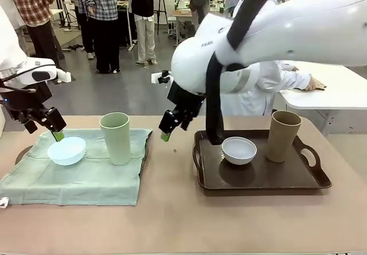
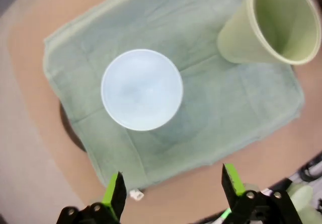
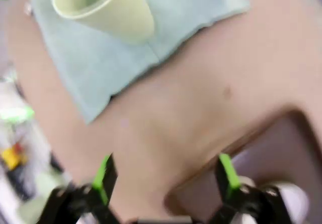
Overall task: Set up a tray with a mat and arrange the tableware.
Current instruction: Place the Picnic Bowl and Reusable plastic cup back onto the Handle tray in front of the human's position, then pick up the Picnic Bowl and Reusable plastic cup from the Handle tray in front of the human's position and hold them in the air.
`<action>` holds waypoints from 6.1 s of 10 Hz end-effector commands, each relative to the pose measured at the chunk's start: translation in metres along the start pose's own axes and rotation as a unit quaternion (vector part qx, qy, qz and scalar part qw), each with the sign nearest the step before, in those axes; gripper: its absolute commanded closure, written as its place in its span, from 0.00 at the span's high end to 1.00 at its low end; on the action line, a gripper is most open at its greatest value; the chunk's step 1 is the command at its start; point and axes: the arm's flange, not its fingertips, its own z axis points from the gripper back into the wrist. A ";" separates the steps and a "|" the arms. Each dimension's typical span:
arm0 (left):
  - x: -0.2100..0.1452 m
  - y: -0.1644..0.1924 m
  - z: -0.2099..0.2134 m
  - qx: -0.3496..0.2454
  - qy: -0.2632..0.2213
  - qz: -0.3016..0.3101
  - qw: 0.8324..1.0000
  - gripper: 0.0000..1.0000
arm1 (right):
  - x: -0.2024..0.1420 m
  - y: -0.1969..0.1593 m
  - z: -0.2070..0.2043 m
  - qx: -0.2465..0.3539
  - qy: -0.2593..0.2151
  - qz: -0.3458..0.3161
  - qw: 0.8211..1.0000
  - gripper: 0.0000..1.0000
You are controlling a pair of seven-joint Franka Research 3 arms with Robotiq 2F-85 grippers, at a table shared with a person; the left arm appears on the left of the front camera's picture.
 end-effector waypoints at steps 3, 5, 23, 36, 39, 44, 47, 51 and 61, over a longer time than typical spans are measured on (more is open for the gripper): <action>0.004 -0.070 0.030 0.043 -0.006 0.066 0.997 1.00 | -0.014 0.030 0.077 -0.051 0.092 -0.162 0.981 1.00; 0.014 -0.098 0.046 0.043 0.009 0.124 0.991 1.00 | -0.033 0.033 0.095 -0.075 0.129 -0.211 0.966 1.00; 0.003 -0.079 0.091 -0.013 0.039 0.143 0.989 1.00 | -0.096 0.004 0.146 -0.028 0.088 -0.286 0.954 1.00; -0.101 0.155 0.075 -0.513 -0.045 0.257 0.818 1.00 | -0.434 -0.135 0.206 0.367 -0.271 -0.411 0.789 1.00; -0.140 0.175 0.063 -0.540 -0.119 0.295 0.779 1.00 | -0.486 -0.146 0.199 0.397 -0.317 -0.455 0.732 1.00; -0.151 0.189 0.069 -0.521 -0.093 0.333 0.780 1.00 | -0.526 -0.147 0.192 0.401 -0.328 -0.481 0.707 1.00; -0.159 0.190 0.062 -0.540 -0.115 0.322 0.769 1.00 | -0.532 -0.169 0.217 0.401 -0.325 -0.490 0.702 1.00; -0.159 0.190 0.062 -0.540 -0.115 0.322 0.769 1.00 | -0.532 -0.169 0.217 0.401 -0.325 -0.490 0.702 1.00; -0.159 0.190 0.062 -0.540 -0.115 0.322 0.769 1.00 | -0.532 -0.169 0.217 0.401 -0.325 -0.490 0.702 1.00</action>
